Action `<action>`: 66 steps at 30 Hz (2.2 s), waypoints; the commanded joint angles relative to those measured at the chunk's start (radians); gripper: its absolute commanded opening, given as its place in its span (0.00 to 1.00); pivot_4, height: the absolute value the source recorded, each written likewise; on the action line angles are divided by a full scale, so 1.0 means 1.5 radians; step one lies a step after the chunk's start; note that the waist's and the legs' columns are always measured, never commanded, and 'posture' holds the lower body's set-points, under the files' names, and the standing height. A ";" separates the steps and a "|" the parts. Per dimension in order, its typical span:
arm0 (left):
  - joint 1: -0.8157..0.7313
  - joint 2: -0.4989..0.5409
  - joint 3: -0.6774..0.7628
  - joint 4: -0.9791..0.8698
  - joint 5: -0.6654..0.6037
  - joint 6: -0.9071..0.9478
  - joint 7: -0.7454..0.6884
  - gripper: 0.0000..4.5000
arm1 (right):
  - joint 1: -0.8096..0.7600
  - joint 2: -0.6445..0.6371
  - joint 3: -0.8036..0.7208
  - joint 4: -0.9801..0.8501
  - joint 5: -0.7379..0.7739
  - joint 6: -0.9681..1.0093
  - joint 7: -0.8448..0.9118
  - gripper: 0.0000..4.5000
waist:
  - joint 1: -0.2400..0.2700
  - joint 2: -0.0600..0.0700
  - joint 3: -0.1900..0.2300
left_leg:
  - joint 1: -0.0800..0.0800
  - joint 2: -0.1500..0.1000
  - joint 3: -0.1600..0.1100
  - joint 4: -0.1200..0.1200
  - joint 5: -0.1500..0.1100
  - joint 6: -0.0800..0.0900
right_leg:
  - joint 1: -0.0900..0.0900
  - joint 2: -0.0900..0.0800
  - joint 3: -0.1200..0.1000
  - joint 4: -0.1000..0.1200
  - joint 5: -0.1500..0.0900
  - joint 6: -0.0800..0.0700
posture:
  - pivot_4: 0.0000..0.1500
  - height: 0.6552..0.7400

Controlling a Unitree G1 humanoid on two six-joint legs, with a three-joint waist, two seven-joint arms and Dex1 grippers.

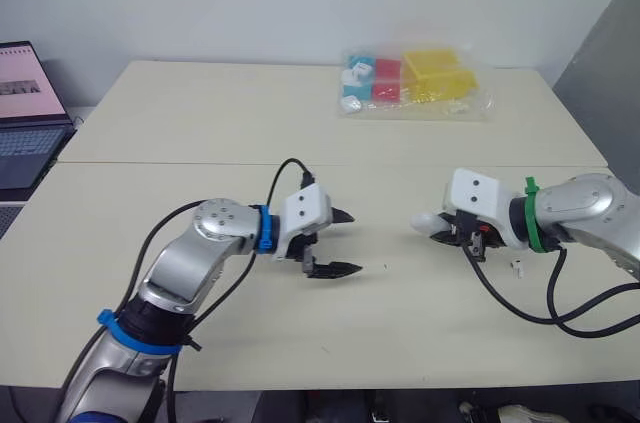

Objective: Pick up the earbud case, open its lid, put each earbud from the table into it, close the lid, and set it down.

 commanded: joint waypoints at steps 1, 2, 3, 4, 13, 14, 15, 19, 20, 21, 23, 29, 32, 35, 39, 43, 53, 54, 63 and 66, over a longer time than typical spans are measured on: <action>-0.026 -0.024 -0.025 -0.030 0.009 0.024 0.037 1.00 | -0.022 0.025 -0.007 -0.009 -0.061 -0.027 0.052 0.18 | 0.000 0.000 0.000 | 0.000 0.000 0.000 0.000 0.000 0.000 | 0.000 0.000 0.000 0.000 0.000 0.000 | 1.00 0.95; -0.033 -0.036 -0.037 -0.029 0.015 0.027 0.048 1.00 | -0.026 0.033 -0.007 -0.013 -0.073 -0.029 0.064 0.18 | 0.000 0.000 0.000 | 0.000 0.000 0.000 0.000 0.000 0.000 | 0.000 0.000 0.000 0.001 0.000 0.000 | 1.00 0.95; -0.038 -0.042 -0.043 -0.026 0.018 0.028 0.054 1.00 | -0.029 0.041 -0.007 -0.013 -0.085 -0.029 0.075 0.18 | 0.000 0.000 0.000 | 0.000 0.000 0.000 0.000 0.000 0.000 | 0.000 0.000 0.000 0.001 0.000 0.000 | 1.00 0.95; -0.047 -0.051 -0.052 -0.014 0.030 0.021 0.063 1.00 | -0.037 0.051 -0.006 -0.012 -0.098 -0.028 0.086 0.18 | 0.000 0.000 0.000 | 0.000 0.000 0.000 0.000 0.000 0.000 | 0.000 0.000 0.000 0.001 0.000 0.000 | 1.00 0.95; -0.083 -0.070 -0.072 0.023 0.061 0.008 0.086 1.00 | -0.056 0.104 -0.018 -0.012 -0.156 0.006 0.139 0.18 | 0.001 0.000 0.000 | 0.001 0.000 0.000 0.001 0.000 0.000 | 0.000 0.000 0.000 0.002 0.000 0.000 | 1.00 0.95; -0.085 -0.074 -0.072 0.024 0.062 0.008 0.088 1.00 | -0.056 0.108 -0.017 -0.014 -0.159 0.010 0.141 0.18 | 0.001 0.000 0.000 | 0.001 0.000 0.000 0.001 0.000 0.000 | 0.000 0.000 0.000 0.002 0.000 0.000 | 1.00 0.95; -0.087 -0.077 -0.073 0.022 0.061 0.007 0.089 1.00 | -0.055 0.111 -0.017 -0.016 -0.161 0.014 0.144 0.18 | 0.001 0.000 0.000 | 0.001 0.000 0.000 0.001 0.000 0.000 | 0.000 0.000 0.000 0.002 0.000 0.000 | 1.00 0.95; -0.087 -0.077 -0.079 0.017 0.069 -0.003 0.083 1.00 | -0.052 0.119 -0.021 -0.018 -0.174 0.020 0.156 0.18 | 0.001 0.000 0.000 | 0.001 0.000 0.000 0.001 0.000 0.000 | 0.000 0.000 0.000 0.002 0.000 0.000 | 1.00 0.95; -0.087 -0.077 -0.078 0.016 0.070 -0.004 0.083 1.00 | -0.052 0.121 -0.021 -0.018 -0.177 0.021 0.158 0.18 | 0.001 0.000 0.000 | 0.001 0.000 0.000 0.001 0.000 0.000 | 0.000 0.000 0.000 0.003 0.000 0.000 | 1.00 0.95; -0.087 -0.078 -0.077 0.016 0.069 -0.005 0.082 1.00 | -0.051 0.122 -0.021 -0.018 -0.179 0.021 0.160 0.18 | 0.001 0.000 0.000 | 0.001 0.000 0.000 0.001 0.000 0.000 | 0.000 0.000 0.000 0.003 0.000 0.000 | 1.00 0.95; -0.087 -0.079 -0.075 0.016 0.068 -0.005 0.083 1.00 | -0.049 0.124 -0.023 -0.018 -0.183 0.022 0.163 0.18 | 0.001 0.000 0.000 | 0.001 0.000 0.000 0.001 0.000 0.000 | 0.000 0.000 0.000 0.003 0.000 0.000 | 1.00 0.95; -0.088 -0.078 -0.076 0.015 0.064 -0.015 0.074 1.00 | -0.042 0.130 -0.028 -0.017 -0.194 0.021 0.172 0.18 | 0.001 0.000 0.000 | 0.001 0.000 0.000 0.001 0.000 0.000 | 0.001 0.000 0.000 0.003 0.000 0.000 | 1.00 0.95; -0.088 -0.080 -0.075 0.015 0.061 -0.020 0.070 0.80 | -0.039 0.132 -0.030 -0.017 -0.196 0.023 0.174 0.18 | 0.001 0.000 0.000 | 0.001 0.000 0.000 0.001 0.000 0.000 | 0.001 0.000 0.000 0.003 0.000 0.000 | 1.00 0.95; -0.088 -0.079 -0.075 0.015 0.060 -0.022 0.067 0.58 | -0.037 0.133 -0.031 -0.018 -0.197 0.024 0.175 0.18 | 0.001 0.000 0.000 | 0.001 0.000 0.000 0.001 0.000 0.000 | 0.001 0.000 0.000 0.003 0.000 0.000 | 1.00 0.95; -0.087 -0.080 -0.074 0.013 0.060 -0.023 0.065 0.29 | -0.034 0.134 -0.032 -0.018 -0.198 0.025 0.176 0.18 | 0.001 0.000 0.000 | 0.001 0.000 0.000 0.002 0.000 0.000 | 0.001 0.000 0.000 0.003 0.000 0.000 | 1.00 0.95; -0.085 -0.081 -0.077 0.013 0.065 -0.029 0.066 0.18 | -0.032 0.140 -0.035 -0.016 -0.201 0.029 0.178 0.18 | 0.001 0.000 0.000 | 0.001 0.000 0.000 0.002 0.000 0.000 | 0.001 0.000 0.000 0.003 0.000 0.000 | 1.00 0.95; -0.075 -0.084 -0.083 0.009 0.073 -0.036 0.070 0.18 | -0.030 0.150 -0.039 -0.018 -0.205 0.035 0.186 0.18 | 0.001 0.000 0.000 | 0.001 0.000 0.000 0.002 0.000 0.000 | 0.001 0.000 0.000 0.003 0.000 0.000 | 1.00 0.95; -0.074 -0.083 -0.084 0.010 0.074 -0.039 0.069 0.18 | -0.030 0.151 -0.039 -0.019 -0.205 0.036 0.187 0.18 | 0.001 0.000 0.000 | 0.001 0.000 0.000 0.002 0.000 0.000 | 0.001 0.000 0.000 0.003 0.000 0.000 | 1.00 0.95; -0.061 -0.079 -0.083 0.023 0.081 -0.065 0.066 0.18 | -0.018 0.143 -0.065 -0.027 -0.192 0.051 0.202 0.38 | 0.001 0.000 0.000 | 0.001 0.000 0.000 0.002 0.000 0.000 | 0.001 0.000 0.000 0.004 0.000 0.000 | 1.00 0.95; -0.052 -0.076 -0.082 0.035 0.083 -0.081 0.065 0.18 | -0.014 0.134 -0.081 -0.027 -0.188 0.053 0.209 0.53 | 0.001 0.000 0.000 | 0.001 0.000 0.000 0.003 0.000 0.000 | 0.001 0.000 0.000 0.004 0.000 0.000 | 1.00 0.95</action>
